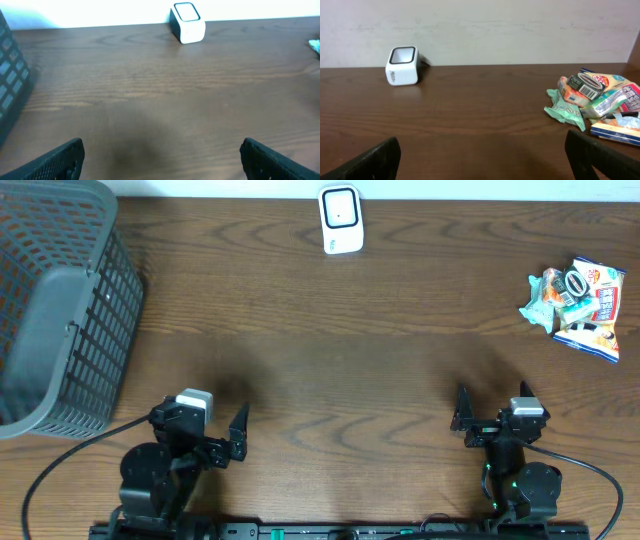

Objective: Scan the item barcode

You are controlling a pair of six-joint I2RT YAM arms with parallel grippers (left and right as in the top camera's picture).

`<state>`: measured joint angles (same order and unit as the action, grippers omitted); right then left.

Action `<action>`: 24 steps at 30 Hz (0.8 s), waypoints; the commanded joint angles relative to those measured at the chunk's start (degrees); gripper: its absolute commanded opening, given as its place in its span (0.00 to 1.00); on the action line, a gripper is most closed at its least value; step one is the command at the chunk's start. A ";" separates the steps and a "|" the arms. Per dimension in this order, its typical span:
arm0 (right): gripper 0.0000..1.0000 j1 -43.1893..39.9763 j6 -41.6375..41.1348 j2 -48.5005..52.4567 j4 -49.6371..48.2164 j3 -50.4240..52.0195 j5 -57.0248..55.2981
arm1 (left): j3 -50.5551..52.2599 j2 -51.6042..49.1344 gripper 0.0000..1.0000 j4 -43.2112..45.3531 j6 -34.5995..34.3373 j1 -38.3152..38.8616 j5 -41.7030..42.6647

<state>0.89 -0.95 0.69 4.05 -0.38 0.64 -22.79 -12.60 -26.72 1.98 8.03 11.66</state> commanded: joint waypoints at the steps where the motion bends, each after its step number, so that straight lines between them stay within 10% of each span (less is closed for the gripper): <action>1: 0.99 0.28 0.61 -0.37 0.26 0.11 -0.09 | 3.72 2.21 0.97 3.04 0.76 0.02 -0.31; 24: 0.99 0.28 0.61 -0.37 0.26 0.11 -0.09 | 22.56 12.52 0.98 30.77 -5.70 -4.17 -0.81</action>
<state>0.89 -0.95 0.69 4.05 -0.38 0.62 -0.73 -0.64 3.44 -3.18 4.16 11.64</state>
